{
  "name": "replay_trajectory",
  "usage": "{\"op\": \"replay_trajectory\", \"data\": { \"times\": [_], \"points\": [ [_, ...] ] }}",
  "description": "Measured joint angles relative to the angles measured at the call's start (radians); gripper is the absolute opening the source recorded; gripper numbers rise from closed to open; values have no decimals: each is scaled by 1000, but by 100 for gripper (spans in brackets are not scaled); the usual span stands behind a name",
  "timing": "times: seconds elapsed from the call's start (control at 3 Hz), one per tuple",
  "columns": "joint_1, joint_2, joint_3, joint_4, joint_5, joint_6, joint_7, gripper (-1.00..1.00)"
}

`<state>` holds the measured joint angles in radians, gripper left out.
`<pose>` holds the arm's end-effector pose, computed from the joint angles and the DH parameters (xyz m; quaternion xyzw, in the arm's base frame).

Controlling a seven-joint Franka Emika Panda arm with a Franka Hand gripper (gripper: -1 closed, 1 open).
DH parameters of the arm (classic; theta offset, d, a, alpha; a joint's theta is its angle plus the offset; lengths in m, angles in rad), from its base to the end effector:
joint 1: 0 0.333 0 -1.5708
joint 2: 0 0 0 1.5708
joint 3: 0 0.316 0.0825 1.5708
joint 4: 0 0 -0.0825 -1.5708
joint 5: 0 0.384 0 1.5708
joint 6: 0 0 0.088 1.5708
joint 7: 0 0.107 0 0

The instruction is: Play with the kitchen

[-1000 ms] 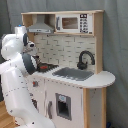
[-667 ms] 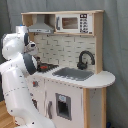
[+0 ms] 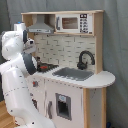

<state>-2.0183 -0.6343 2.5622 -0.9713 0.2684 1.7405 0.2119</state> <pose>0.5210 0.5135 0.5563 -0.9692 -0.2196 -0.1103 0.0167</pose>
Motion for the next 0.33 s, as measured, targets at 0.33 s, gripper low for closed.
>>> {"op": "replay_trajectory", "data": {
  "times": [0.33],
  "points": [
    [0,0,-16,64,-5,-81,0,100]
  ]
}}
